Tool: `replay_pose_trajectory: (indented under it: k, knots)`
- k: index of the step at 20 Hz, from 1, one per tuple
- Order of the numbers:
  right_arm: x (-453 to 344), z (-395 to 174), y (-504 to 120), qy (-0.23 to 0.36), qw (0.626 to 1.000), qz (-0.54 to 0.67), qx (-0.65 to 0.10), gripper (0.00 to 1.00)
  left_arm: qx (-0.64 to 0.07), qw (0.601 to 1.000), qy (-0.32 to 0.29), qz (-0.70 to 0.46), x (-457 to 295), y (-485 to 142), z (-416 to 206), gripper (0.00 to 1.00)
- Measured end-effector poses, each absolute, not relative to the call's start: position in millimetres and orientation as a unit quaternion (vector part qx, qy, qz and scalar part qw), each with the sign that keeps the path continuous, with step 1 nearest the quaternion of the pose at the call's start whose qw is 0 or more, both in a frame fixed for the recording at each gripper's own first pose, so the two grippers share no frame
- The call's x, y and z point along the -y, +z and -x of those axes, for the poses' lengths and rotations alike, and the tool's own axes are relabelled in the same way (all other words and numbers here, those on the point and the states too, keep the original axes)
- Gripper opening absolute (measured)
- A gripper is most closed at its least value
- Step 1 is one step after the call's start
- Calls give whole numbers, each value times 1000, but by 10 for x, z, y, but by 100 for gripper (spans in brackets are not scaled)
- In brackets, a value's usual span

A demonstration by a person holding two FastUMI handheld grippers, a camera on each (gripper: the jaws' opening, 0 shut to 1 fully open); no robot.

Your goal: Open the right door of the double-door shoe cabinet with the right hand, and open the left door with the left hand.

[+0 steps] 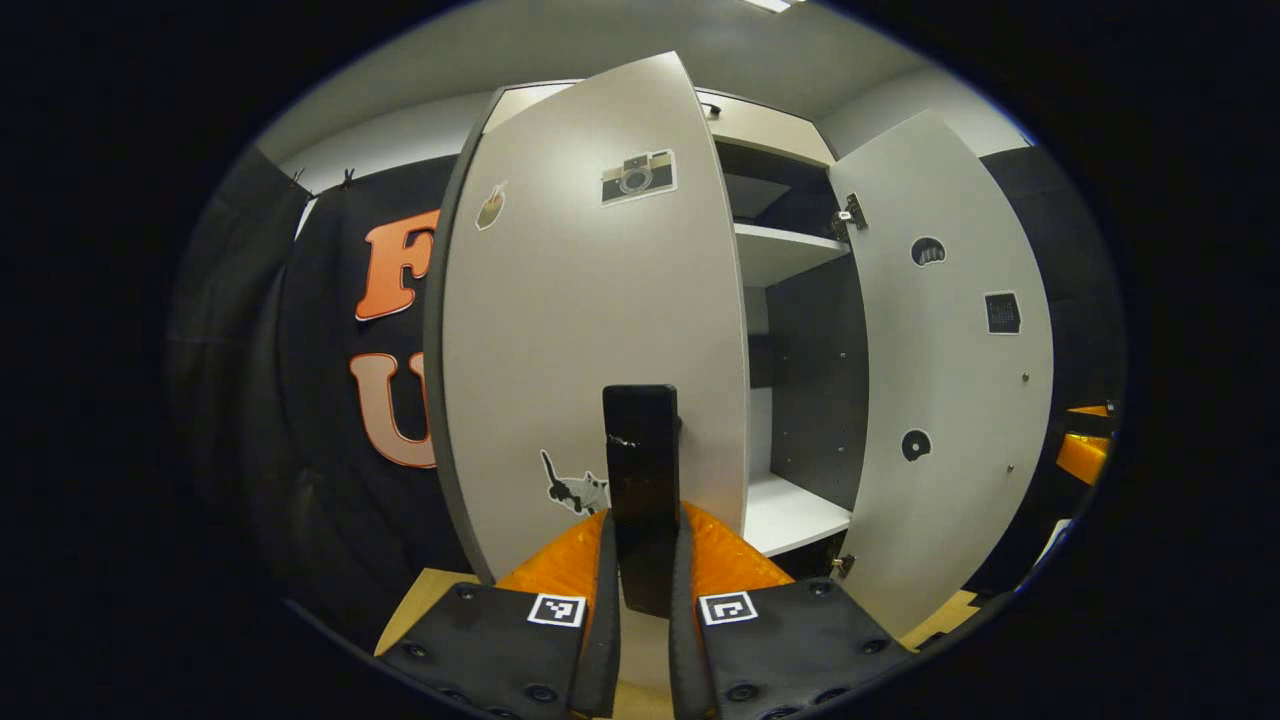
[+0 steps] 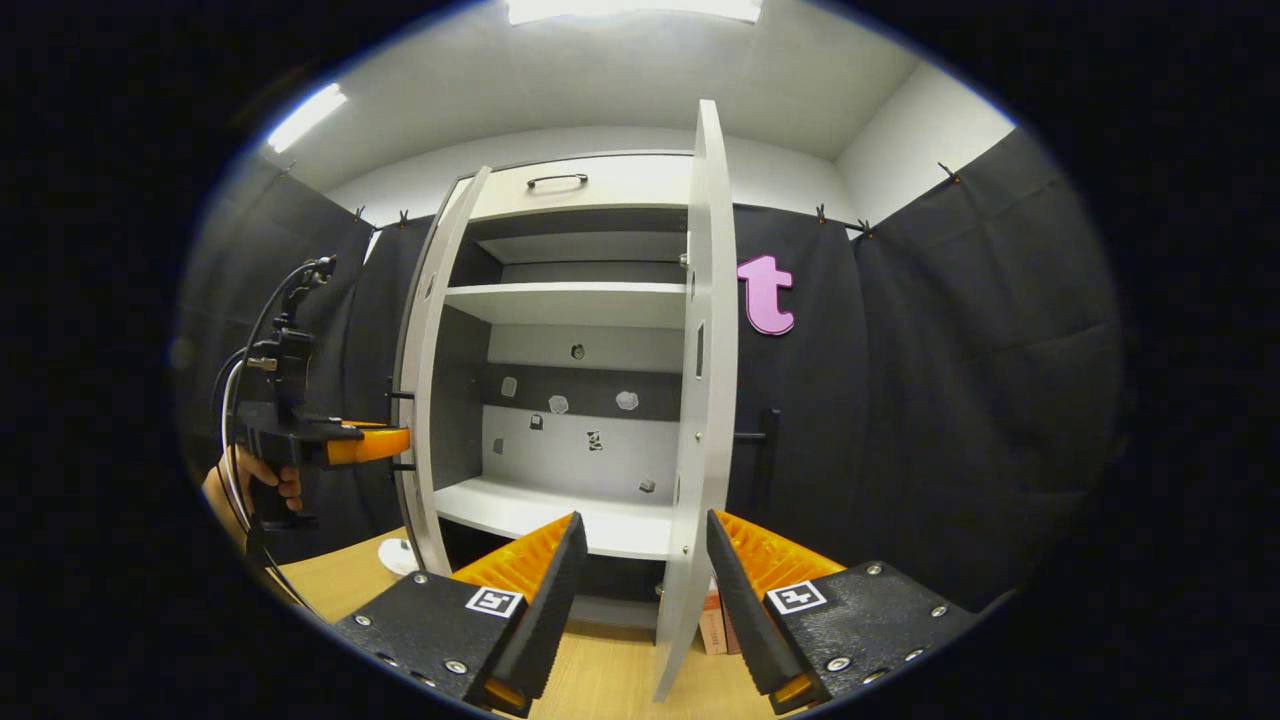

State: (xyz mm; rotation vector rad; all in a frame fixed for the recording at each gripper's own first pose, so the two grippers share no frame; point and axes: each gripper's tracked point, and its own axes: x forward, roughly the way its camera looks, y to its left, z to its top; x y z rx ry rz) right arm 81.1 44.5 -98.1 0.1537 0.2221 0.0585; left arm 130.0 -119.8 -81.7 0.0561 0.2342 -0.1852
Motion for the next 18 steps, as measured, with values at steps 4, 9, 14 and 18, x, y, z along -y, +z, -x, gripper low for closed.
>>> replay_pose_trajectory:
  k: [4, 9, 14, 18]
  knots:
    - [-540, -840, -960, 39, 989, -90, -108, 75, -103, 992, -70, -32, 898, -722, -1156, 27]
    - [-811, -848, -946, 66, 988, -93, -105, 75, -96, 994, -41, -34, 506, -655, -982, 22]
    - [-1045, -936, -970, 75, 987, -90, -108, 75, -96, 994, -13, -42, 121, -645, -789, 16]
    - [-1125, -952, -957, 81, 987, -90, -108, 78, -91, 995, 13, -46, -268, -668, -675, 16]
